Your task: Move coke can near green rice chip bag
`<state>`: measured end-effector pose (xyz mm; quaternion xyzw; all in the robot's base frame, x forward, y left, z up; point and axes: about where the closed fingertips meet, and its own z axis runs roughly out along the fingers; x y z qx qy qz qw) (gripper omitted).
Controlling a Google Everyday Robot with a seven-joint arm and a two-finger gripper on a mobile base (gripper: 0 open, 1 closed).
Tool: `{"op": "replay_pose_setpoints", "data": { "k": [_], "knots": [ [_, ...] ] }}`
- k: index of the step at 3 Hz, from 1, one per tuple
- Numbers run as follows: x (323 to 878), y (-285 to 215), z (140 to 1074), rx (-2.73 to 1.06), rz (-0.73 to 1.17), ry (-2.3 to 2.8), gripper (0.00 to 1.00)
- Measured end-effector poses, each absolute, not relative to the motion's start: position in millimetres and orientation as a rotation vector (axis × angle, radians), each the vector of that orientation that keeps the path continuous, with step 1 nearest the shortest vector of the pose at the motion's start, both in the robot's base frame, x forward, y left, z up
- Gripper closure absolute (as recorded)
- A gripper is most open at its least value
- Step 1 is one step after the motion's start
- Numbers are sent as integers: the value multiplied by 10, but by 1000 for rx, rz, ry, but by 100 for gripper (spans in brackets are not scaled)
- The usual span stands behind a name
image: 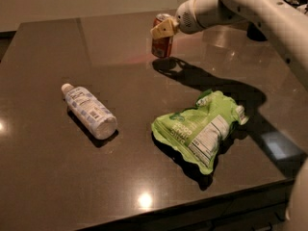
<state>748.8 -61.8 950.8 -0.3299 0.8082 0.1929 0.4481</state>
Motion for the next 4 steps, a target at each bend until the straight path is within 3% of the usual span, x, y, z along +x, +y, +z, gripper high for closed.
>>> {"op": "replay_pose_setpoints", "data": {
  "k": [4],
  "knots": [
    [6206, -991, 9519, -877, 583, 2017, 100]
  ]
}}
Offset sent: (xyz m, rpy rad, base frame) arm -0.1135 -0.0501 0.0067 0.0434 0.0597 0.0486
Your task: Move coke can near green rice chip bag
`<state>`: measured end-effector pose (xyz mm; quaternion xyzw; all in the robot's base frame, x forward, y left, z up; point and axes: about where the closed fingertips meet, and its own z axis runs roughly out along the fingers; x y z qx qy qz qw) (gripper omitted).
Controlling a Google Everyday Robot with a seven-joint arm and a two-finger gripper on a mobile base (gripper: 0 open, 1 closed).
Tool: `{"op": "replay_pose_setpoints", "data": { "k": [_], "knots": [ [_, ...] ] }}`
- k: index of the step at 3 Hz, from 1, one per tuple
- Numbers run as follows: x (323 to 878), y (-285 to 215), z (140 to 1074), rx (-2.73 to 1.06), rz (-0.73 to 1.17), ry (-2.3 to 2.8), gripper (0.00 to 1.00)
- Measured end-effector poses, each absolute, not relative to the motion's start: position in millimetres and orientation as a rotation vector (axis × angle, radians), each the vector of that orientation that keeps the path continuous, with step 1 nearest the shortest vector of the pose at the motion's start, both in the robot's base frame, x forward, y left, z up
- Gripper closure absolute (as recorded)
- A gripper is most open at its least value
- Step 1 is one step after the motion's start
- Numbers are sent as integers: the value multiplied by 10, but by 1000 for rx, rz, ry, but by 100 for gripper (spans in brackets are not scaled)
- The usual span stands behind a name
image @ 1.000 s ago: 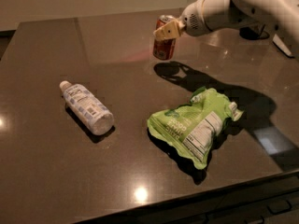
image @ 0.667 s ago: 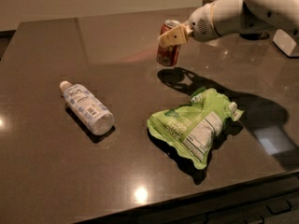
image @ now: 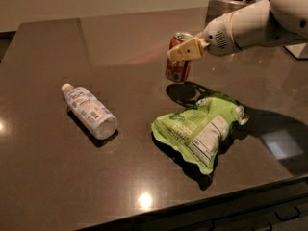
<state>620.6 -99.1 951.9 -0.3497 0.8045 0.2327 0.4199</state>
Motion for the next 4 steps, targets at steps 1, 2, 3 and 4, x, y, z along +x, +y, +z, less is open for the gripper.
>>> {"op": "replay_pose_setpoints", "data": {
  "k": [1, 2, 3, 4],
  "knots": [
    [6035, -1014, 9431, -893, 576, 2029, 100],
    [5923, -1018, 9357, -928, 537, 2034, 85],
    [5830, -1040, 9256, -968, 489, 2034, 54],
    [5777, -1077, 9203, -990, 460, 2033, 22]
  ]
}}
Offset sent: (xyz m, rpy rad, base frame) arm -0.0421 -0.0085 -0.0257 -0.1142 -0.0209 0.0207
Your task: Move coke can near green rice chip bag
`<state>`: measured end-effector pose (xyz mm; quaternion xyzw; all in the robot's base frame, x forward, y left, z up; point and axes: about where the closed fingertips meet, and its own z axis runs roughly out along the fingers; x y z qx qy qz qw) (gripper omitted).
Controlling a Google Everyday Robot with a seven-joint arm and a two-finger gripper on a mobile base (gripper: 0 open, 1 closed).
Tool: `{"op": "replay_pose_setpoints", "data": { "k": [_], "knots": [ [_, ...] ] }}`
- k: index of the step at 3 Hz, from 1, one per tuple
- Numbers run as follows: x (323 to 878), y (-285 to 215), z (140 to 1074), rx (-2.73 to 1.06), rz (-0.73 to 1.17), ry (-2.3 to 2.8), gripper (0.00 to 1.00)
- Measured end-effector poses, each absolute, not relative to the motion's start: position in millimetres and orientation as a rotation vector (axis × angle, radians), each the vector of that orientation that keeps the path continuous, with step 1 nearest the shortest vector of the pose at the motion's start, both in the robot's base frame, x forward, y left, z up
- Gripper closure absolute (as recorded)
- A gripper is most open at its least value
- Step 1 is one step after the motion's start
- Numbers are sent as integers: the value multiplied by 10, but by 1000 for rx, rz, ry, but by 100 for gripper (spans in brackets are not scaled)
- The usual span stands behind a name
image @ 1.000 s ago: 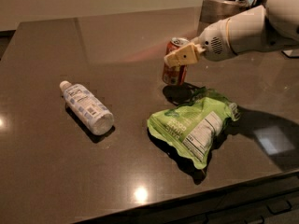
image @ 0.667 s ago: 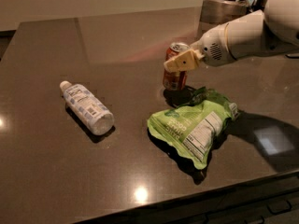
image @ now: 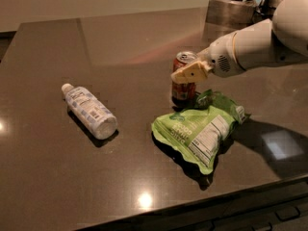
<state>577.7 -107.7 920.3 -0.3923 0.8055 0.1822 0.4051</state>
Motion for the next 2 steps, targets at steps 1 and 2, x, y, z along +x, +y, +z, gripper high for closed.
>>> {"op": "replay_pose_setpoints", "data": {
  "k": [1, 2],
  "knots": [
    [5744, -1113, 9145, -1004, 452, 2034, 0],
    [5744, -1113, 9145, -1004, 452, 2034, 0]
  ]
}}
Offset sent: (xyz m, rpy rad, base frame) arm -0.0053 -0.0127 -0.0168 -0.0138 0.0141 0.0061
